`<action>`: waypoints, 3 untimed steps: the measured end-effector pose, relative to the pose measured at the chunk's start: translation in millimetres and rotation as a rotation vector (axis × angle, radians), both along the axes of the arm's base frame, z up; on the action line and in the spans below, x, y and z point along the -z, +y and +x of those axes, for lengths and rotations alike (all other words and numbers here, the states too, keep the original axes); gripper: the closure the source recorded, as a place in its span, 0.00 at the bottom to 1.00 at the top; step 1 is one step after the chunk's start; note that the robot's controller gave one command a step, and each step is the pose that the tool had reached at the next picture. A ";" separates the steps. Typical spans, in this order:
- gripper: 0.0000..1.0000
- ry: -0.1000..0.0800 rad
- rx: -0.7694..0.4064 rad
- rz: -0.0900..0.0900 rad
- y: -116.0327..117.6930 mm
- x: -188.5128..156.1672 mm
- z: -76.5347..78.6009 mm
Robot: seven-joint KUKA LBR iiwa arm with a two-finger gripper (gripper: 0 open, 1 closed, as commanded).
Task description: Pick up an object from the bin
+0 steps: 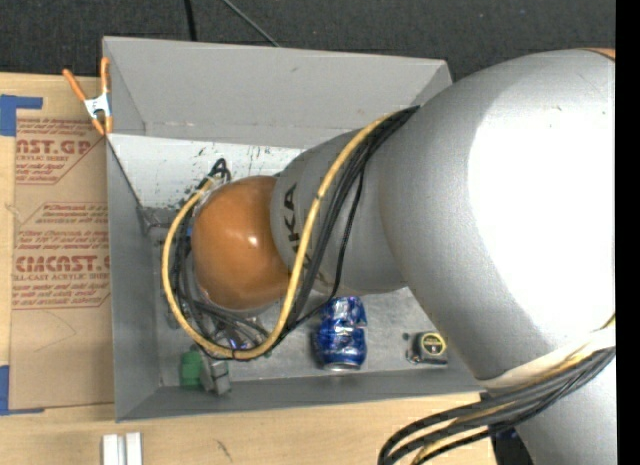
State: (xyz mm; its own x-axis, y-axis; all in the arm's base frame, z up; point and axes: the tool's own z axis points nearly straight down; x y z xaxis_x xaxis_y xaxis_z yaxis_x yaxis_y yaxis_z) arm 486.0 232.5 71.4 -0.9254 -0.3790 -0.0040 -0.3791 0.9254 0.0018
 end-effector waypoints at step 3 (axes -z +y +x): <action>0.00 0.002 0.007 -0.001 -6.0 -111.1 12.8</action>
Offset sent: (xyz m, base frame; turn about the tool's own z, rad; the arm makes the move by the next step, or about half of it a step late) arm 0.0000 0.0000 0.0000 0.0000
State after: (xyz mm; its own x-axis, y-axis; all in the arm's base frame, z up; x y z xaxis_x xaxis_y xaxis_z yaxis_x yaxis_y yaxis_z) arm 498.8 226.5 182.5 -0.9281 -0.3724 -0.0021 -0.3724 0.9281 0.0013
